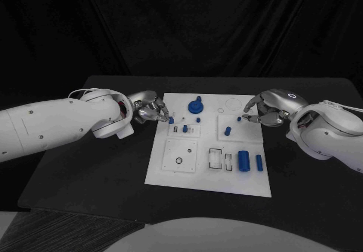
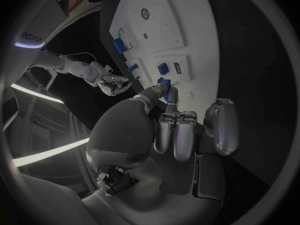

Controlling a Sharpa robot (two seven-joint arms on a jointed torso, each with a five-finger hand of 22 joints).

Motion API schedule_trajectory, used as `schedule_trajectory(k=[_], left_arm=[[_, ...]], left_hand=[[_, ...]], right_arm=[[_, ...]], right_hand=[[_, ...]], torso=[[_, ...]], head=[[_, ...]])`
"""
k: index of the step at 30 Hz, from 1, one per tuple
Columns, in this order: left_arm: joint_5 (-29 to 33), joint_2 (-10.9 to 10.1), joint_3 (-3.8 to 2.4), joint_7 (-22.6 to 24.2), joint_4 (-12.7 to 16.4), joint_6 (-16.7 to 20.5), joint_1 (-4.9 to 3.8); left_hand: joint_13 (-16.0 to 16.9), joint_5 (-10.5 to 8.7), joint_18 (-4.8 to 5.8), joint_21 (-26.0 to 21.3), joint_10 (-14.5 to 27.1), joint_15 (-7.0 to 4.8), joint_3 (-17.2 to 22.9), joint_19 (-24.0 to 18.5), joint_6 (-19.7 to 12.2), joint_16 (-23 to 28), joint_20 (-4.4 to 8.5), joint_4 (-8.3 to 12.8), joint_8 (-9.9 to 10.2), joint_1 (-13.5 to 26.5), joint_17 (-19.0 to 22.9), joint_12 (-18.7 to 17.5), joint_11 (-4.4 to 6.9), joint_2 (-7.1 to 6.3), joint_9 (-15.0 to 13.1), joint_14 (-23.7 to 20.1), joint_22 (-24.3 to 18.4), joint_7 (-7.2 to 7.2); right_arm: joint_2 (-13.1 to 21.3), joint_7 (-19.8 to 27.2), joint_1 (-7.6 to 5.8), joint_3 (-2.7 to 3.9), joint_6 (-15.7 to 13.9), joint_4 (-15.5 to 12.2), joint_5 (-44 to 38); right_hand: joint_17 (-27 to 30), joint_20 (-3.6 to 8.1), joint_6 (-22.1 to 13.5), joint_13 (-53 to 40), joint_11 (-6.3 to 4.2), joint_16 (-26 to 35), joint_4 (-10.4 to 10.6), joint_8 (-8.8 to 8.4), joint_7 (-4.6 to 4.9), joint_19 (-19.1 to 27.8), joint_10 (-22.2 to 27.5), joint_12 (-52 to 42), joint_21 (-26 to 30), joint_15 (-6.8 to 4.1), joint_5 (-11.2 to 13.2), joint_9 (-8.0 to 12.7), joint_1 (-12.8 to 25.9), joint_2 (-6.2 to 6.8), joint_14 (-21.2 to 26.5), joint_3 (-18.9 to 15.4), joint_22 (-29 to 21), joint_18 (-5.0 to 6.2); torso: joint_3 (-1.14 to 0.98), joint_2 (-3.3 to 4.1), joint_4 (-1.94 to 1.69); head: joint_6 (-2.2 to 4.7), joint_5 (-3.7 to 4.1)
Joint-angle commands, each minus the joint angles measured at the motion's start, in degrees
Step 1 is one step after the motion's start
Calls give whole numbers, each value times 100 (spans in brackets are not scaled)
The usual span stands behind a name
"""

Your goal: Assemble the parts on the task board

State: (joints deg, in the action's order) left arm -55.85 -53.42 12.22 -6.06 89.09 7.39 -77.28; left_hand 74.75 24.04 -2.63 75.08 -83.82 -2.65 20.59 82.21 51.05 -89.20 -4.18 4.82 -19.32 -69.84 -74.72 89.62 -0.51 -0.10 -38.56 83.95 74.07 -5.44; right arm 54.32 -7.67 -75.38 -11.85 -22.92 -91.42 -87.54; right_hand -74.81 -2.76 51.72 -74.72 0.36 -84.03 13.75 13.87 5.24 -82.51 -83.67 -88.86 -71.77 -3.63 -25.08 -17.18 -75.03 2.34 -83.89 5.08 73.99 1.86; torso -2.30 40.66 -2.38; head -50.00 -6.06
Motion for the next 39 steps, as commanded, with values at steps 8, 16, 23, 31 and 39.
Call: schedule_trajectory(k=[8,16,23,31,39], left_arm=[[-1840,-39,2,1322,9,1752,475],[-2225,72,2,2080,-269,2448,772],[-2282,114,2,2352,-362,2861,846],[-2336,148,2,2659,-444,3138,879],[-2798,227,3,2754,-707,3273,973]], left_hand=[[1525,211,-65,78,-618,22,626,-18,-68,-80,29,-90,-624,-45,-1528,38,8,-17,-640,605,1163,63],[1525,177,-41,187,-618,19,620,42,-72,-80,30,-107,-663,-81,-1528,38,13,-42,-649,605,1195,72],[1525,169,-36,213,-618,17,617,56,-66,-80,31,-115,-676,-96,-1528,38,16,-55,-648,605,1202,75],[1525,172,-28,252,-618,14,617,77,-61,-80,32,-121,-686,-110,-1528,38,18,-68,-646,605,1213,78],[1525,156,-21,284,-618,14,614,94,-59,-80,33,-131,-691,-120,-1528,38,20,-76,-641,605,1223,78]], right_arm=[[4,31,36,4,-226,-25,41],[52,76,63,4,-288,-44,60],[47,109,81,4,-327,-42,63],[44,122,92,4,-340,-35,64],[36,124,99,4,-338,-20,64]], right_hand=[[-511,-10,33,-1528,0,80,0,75,9,-39,-633,-114,101,19,-112,65,-99,15,-409,196,1058,223],[-512,-8,30,-1528,-3,79,-9,73,7,-44,-633,-114,89,16,-122,68,-109,14,-409,202,1062,221],[-512,-8,30,-1528,-3,79,-9,73,7,-44,-633,-114,89,16,-122,68,-109,14,-409,202,1062,221],[-512,-7,33,-1528,-2,79,-14,74,5,-44,-633,-114,90,15,-133,68,-116,11,-409,207,1061,222],[-512,-7,33,-1528,-2,79,-14,74,5,-44,-633,-114,90,15,-133,68,-116,11,-409,207,1061,222]], torso=[[-4,0,5],[-16,-15,1],[10,-4,2],[14,2,-5],[4,-1,-2]], head=[[0,16],[0,23],[0,18],[0,22],[0,11]])
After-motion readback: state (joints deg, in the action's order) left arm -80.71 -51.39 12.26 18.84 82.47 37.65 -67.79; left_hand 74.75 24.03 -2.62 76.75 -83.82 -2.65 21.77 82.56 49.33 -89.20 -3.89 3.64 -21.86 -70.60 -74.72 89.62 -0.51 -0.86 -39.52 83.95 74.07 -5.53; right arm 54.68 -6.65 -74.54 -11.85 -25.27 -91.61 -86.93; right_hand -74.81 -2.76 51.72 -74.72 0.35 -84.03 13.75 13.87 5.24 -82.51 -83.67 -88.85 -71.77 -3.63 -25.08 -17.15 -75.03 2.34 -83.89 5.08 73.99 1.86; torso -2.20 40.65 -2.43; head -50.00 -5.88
